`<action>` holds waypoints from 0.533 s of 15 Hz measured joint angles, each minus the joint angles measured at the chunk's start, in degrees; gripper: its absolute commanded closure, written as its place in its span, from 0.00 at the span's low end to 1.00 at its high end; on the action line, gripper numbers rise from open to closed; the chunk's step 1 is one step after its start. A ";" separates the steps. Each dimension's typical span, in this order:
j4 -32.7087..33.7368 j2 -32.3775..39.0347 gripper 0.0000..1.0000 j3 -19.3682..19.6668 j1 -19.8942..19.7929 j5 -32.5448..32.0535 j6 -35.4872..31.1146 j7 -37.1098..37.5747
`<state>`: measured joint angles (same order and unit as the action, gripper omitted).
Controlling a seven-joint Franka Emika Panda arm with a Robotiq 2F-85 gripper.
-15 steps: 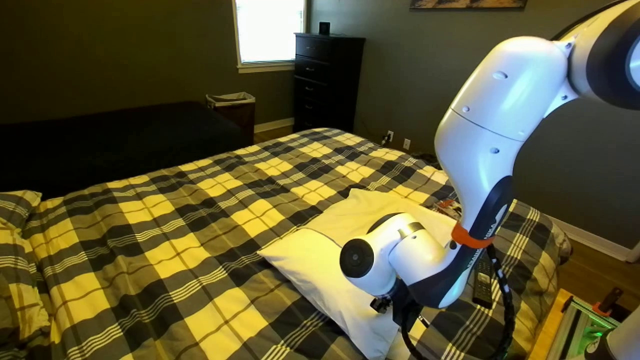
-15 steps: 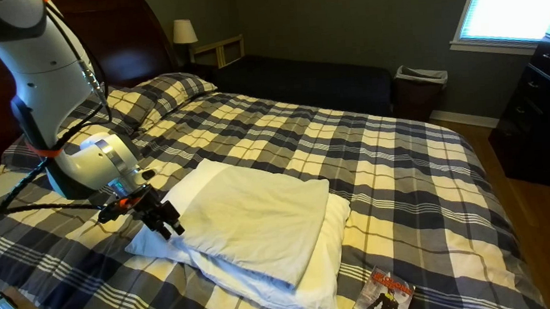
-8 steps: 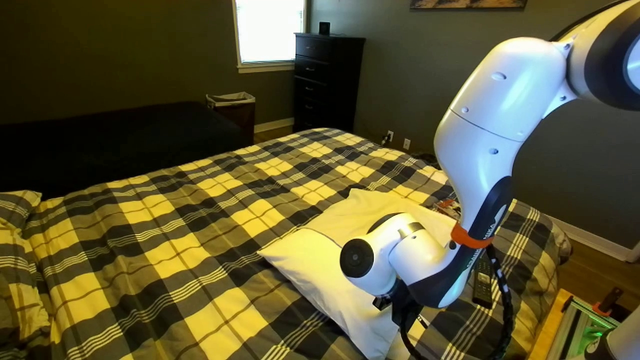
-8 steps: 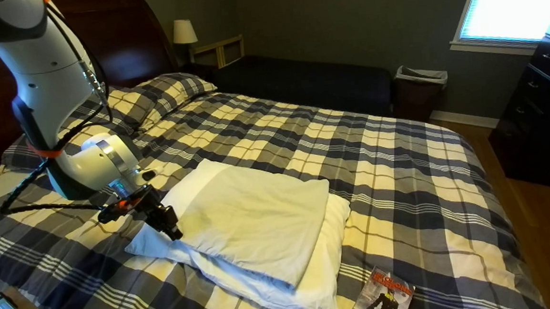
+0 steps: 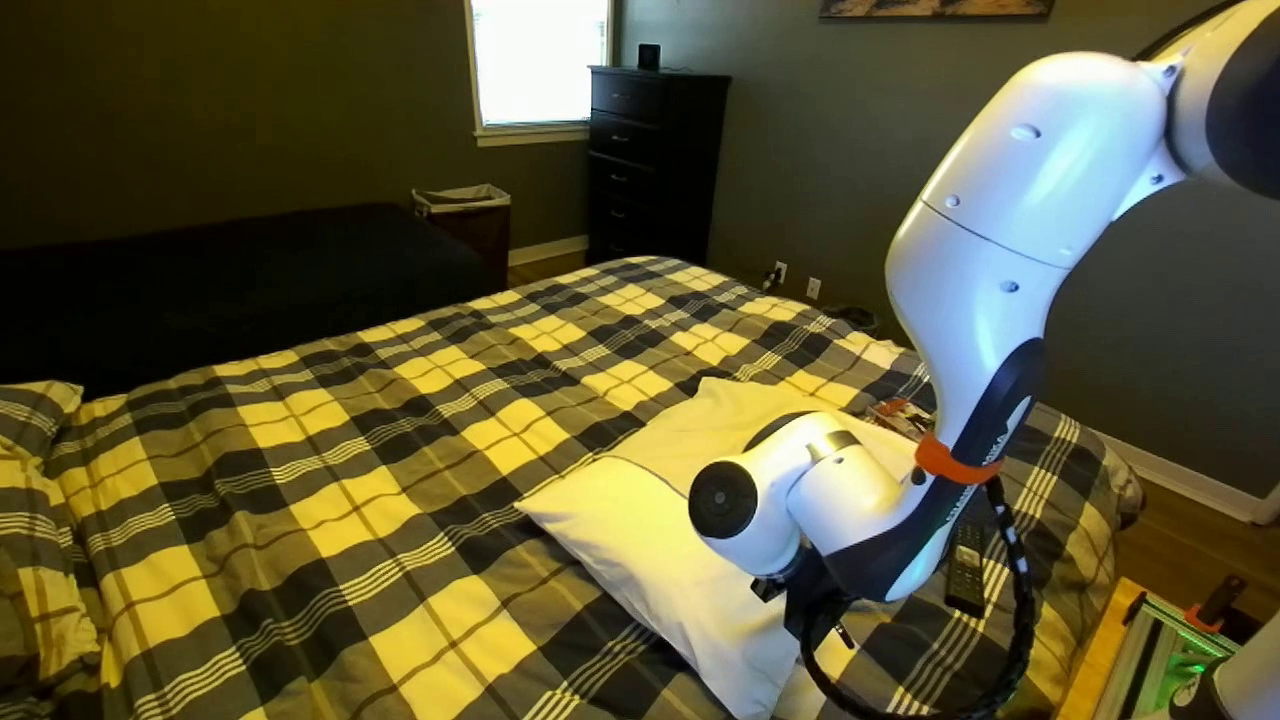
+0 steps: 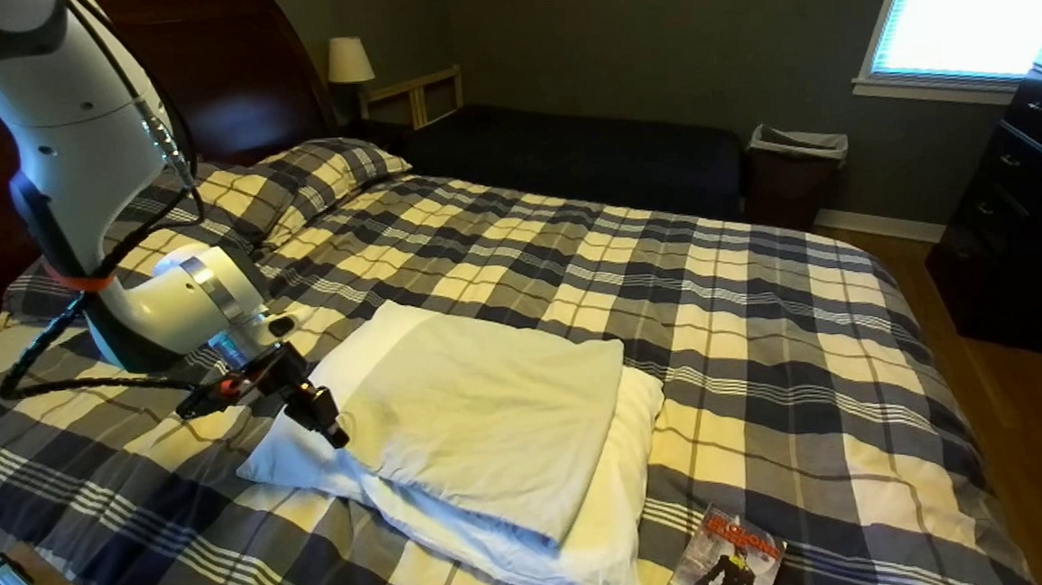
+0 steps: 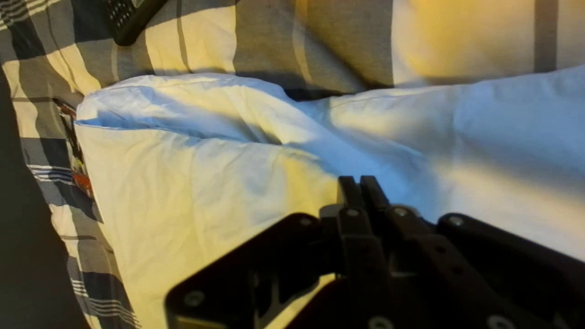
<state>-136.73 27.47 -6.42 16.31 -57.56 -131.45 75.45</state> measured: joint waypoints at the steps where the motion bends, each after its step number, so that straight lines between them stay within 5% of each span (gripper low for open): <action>1: -0.82 -1.20 0.99 0.35 -0.02 -0.07 0.04 0.74; 8: -7.07 -12.01 0.99 2.75 -2.69 -4.80 0.10 6.04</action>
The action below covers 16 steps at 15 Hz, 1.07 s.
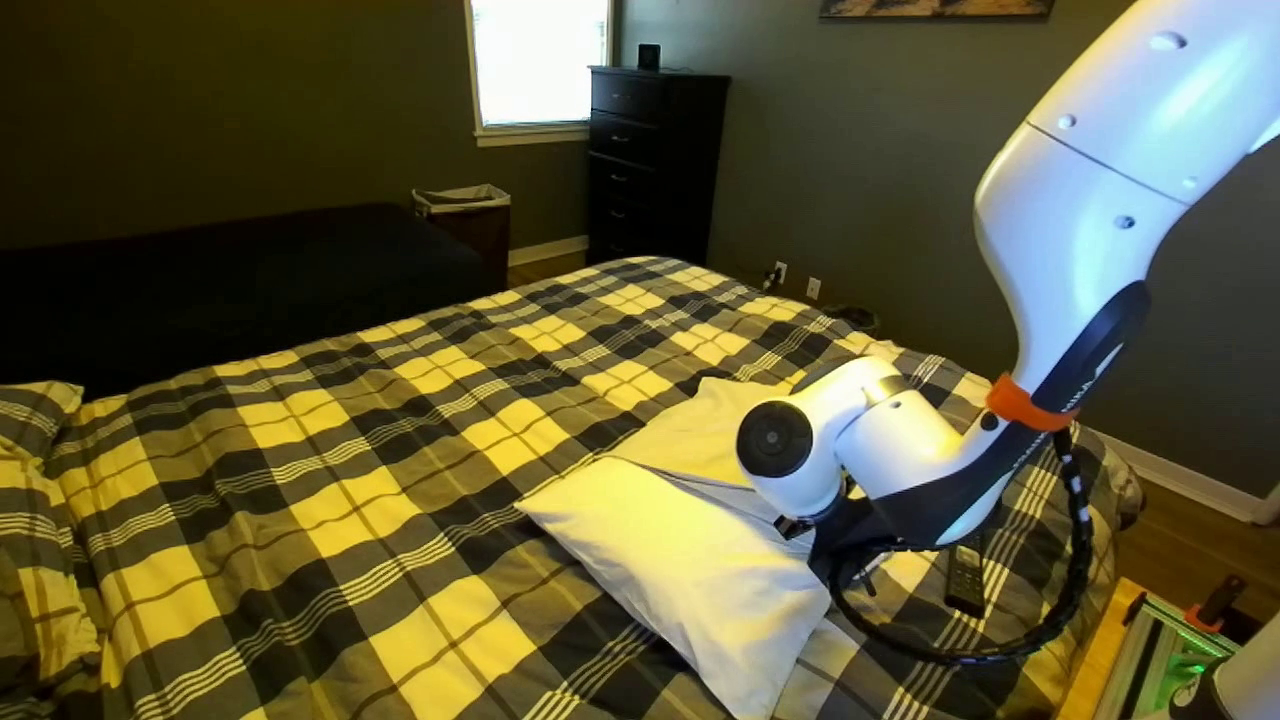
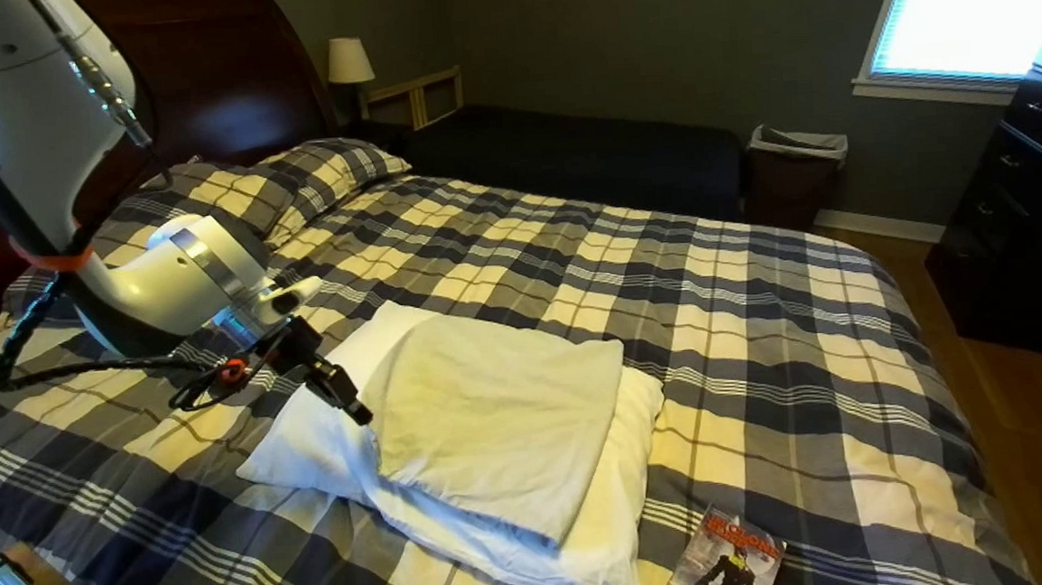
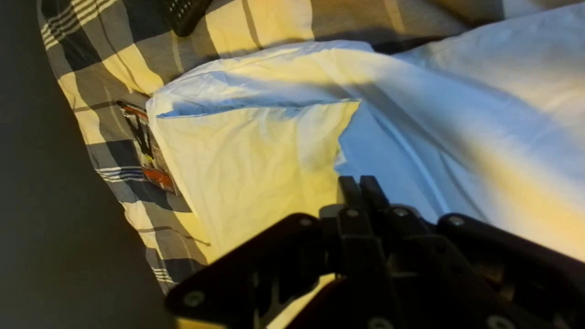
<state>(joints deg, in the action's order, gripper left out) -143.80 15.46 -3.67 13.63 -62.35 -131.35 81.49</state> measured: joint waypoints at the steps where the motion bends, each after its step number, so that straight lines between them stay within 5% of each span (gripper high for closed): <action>1: -0.56 -1.26 0.99 0.23 -0.85 -0.53 0.00 0.44; 5: -1.59 -4.53 0.95 0.79 -3.85 -1.99 -0.02 0.70; 16: -1.58 -4.76 0.99 -0.36 -4.10 -2.04 -0.55 -0.53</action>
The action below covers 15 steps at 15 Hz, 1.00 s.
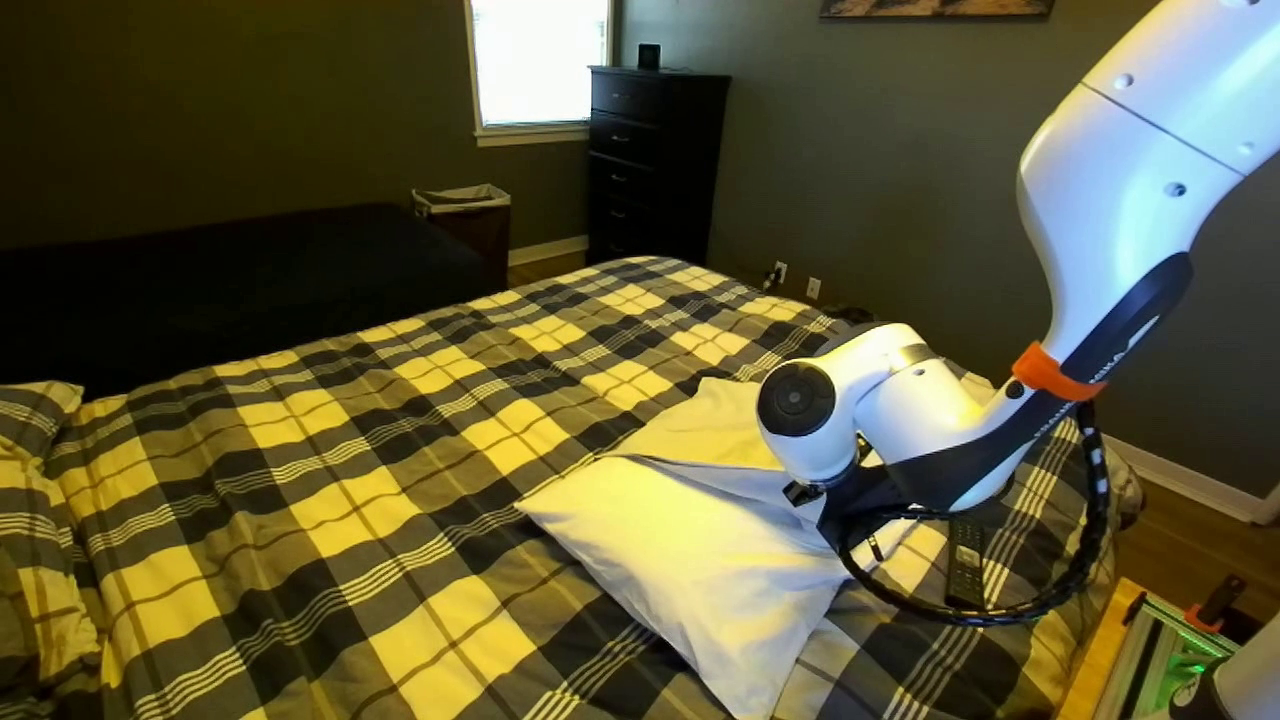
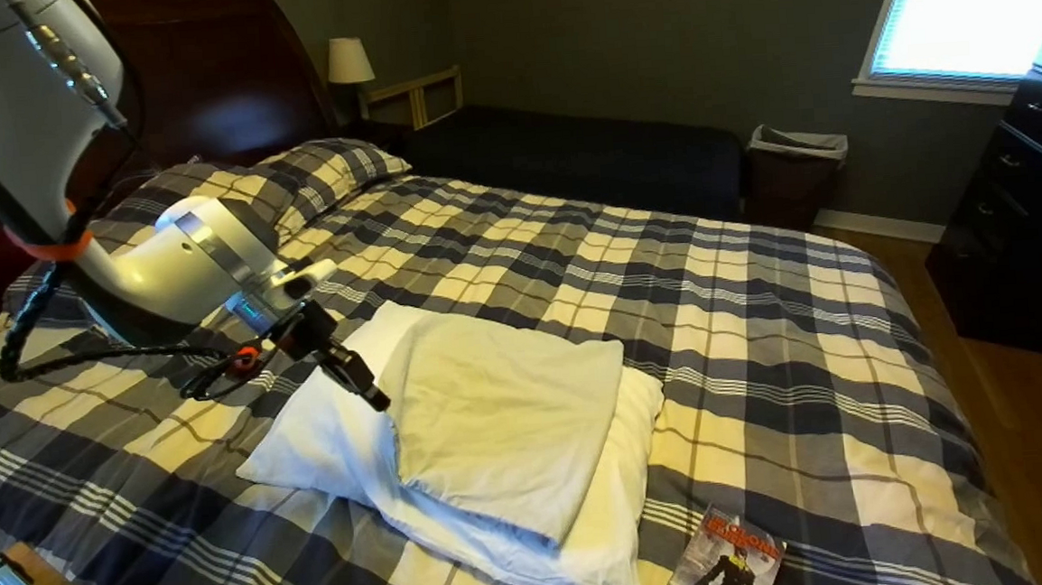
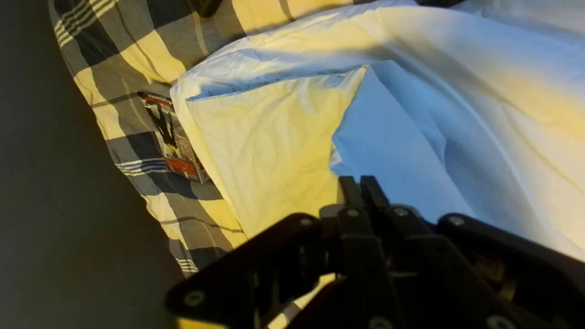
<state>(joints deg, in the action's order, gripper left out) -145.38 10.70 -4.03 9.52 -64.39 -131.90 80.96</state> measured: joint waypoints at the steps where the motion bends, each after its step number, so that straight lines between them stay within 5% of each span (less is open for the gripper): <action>1: 0.00 0.00 0.99 -0.33 0.00 0.00 -0.87 -0.32; 7: -0.08 -0.12 0.99 -1.31 -0.23 0.04 -3.68 -1.09; 15: -0.55 -3.96 0.99 3.96 -5.80 -0.09 2.84 1.30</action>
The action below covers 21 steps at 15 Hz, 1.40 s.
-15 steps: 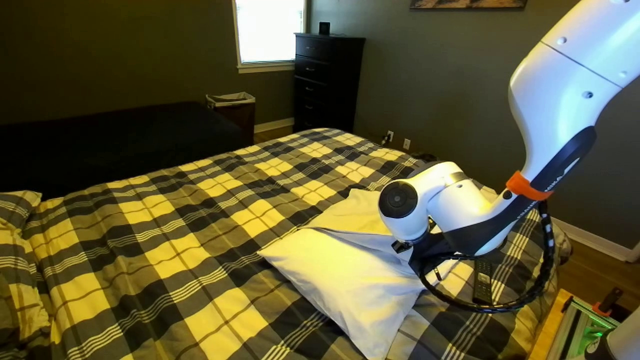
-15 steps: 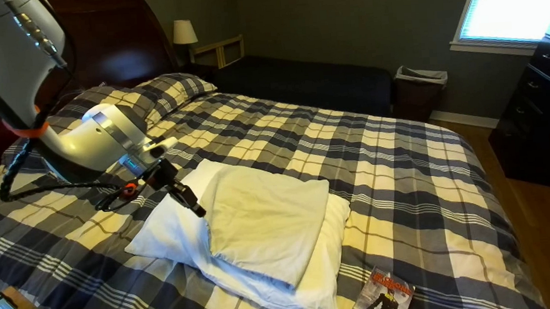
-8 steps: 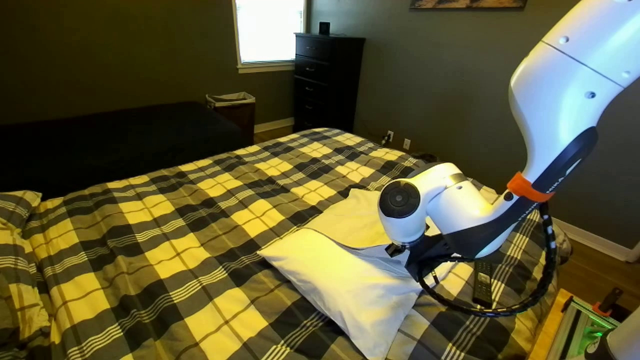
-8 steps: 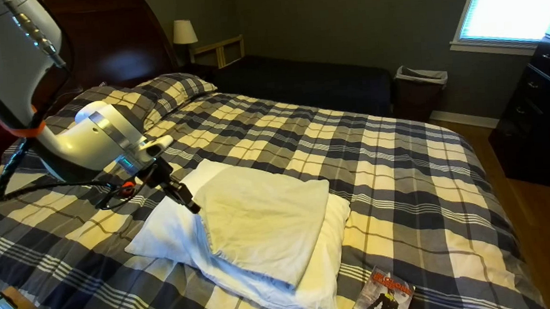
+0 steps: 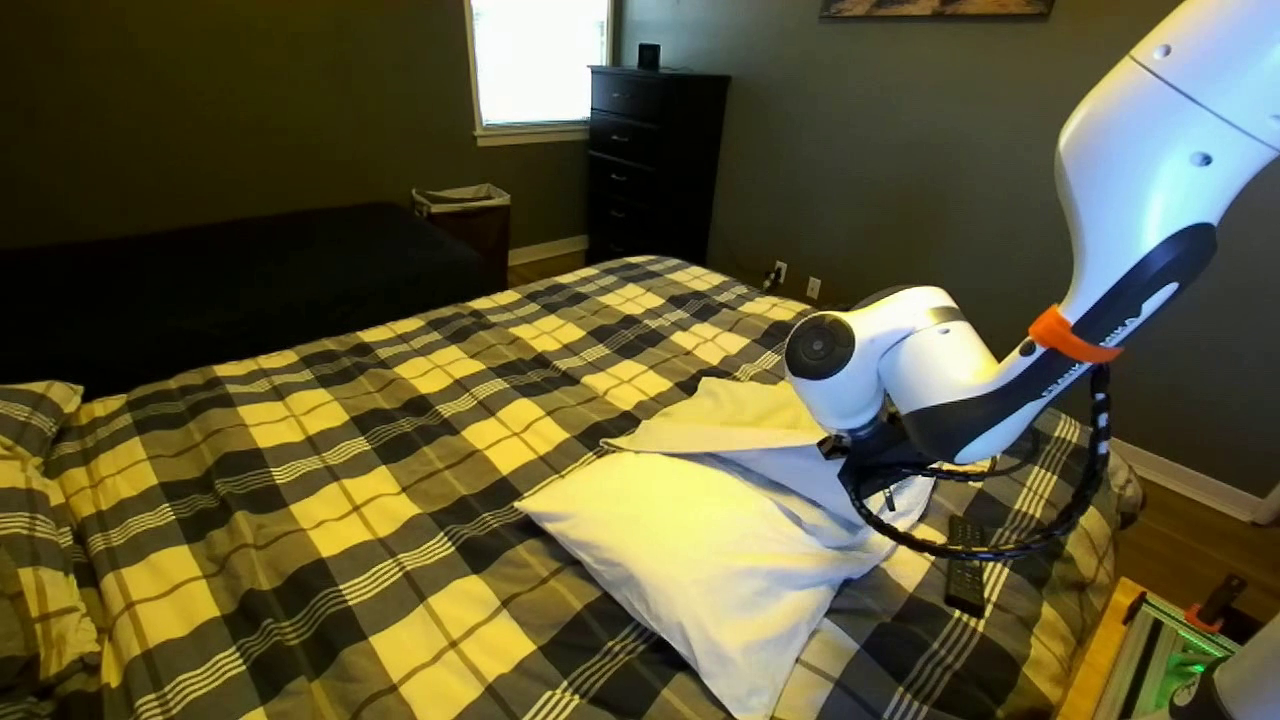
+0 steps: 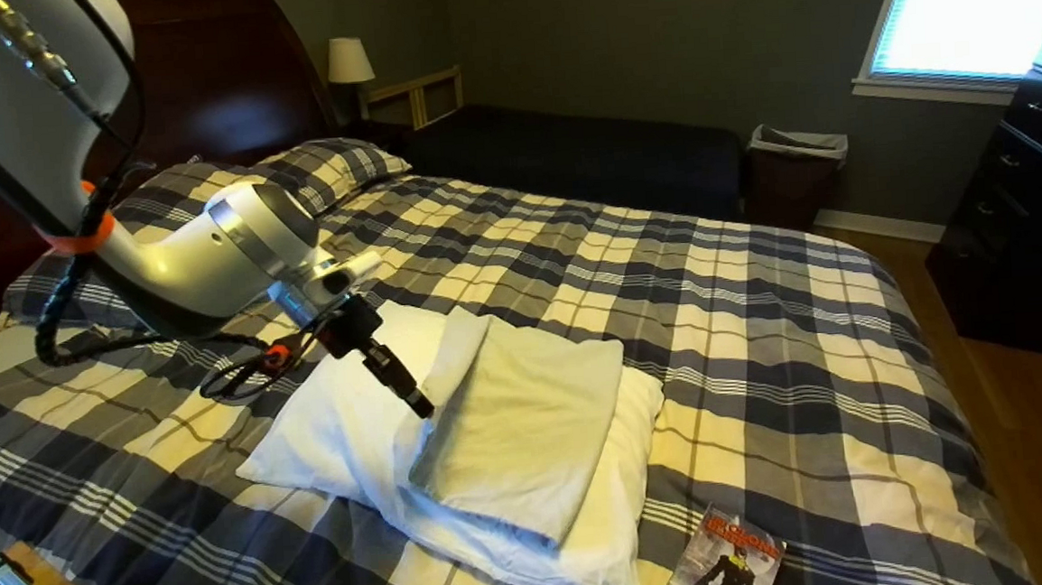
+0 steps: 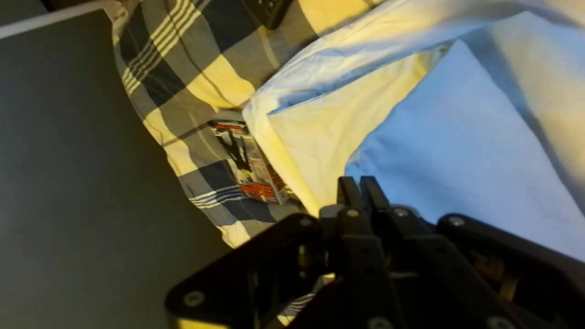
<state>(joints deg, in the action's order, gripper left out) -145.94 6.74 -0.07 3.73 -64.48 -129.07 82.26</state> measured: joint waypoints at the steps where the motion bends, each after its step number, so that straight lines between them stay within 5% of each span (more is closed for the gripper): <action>1: 0.01 -0.69 0.99 0.54 -0.70 -0.10 1.02 0.32; 15: 1.61 -3.49 0.99 4.03 -5.99 0.02 5.61 1.14; 21: 8.52 -0.44 0.99 9.98 -12.97 10.23 2.55 -7.61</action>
<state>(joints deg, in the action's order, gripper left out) -137.41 6.29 9.92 -9.25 -54.25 -126.51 74.65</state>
